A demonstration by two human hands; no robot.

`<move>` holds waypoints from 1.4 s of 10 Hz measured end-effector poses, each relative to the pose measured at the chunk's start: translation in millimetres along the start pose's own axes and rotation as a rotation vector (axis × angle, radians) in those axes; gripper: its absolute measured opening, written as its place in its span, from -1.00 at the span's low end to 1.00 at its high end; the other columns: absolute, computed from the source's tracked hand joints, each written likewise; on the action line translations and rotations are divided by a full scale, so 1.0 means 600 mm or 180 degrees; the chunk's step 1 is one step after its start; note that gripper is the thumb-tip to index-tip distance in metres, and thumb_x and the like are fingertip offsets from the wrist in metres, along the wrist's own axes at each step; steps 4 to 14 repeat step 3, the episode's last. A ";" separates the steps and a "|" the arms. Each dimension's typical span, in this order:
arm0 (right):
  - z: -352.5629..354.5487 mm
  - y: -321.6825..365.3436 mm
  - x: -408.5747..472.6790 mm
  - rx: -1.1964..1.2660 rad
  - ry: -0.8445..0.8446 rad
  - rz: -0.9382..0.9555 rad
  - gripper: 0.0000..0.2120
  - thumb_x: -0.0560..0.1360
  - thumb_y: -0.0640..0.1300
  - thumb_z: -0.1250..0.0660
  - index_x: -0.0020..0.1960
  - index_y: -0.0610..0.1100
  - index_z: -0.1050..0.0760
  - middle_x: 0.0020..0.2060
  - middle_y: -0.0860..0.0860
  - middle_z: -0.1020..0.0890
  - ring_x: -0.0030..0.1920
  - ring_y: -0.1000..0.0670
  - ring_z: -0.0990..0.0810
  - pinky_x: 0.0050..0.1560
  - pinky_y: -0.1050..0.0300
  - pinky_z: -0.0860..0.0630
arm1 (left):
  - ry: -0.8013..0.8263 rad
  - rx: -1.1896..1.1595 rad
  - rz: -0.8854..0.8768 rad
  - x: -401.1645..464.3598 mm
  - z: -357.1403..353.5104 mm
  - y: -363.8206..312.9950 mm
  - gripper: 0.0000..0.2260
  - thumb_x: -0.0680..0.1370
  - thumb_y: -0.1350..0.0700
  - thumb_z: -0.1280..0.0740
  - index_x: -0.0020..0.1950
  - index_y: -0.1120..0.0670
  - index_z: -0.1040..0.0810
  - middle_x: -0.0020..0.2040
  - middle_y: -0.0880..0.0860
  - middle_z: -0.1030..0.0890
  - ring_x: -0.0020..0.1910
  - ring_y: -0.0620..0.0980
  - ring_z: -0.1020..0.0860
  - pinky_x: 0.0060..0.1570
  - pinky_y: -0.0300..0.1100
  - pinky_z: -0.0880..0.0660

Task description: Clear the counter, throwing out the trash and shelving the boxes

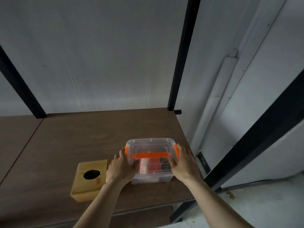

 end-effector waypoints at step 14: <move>0.067 0.065 -0.076 -0.0717 -0.0054 0.0860 -0.30 0.63 0.19 -0.22 0.66 -0.01 -0.07 0.60 -0.07 -0.28 0.54 -0.10 -0.35 0.39 -0.06 -0.52 | -0.0393 0.0657 -0.0951 -0.106 0.078 -0.056 -0.24 0.54 -0.33 -0.28 0.64 -0.06 -0.13 0.61 0.01 -0.32 0.55 0.09 -0.33 0.49 0.04 -0.31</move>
Point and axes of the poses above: each hand's wrist, its own x-axis towards the middle knuckle, its own z-axis out of the back of the hand, y = z × x, the point moved 6 cm from there along x, towards the middle knuckle
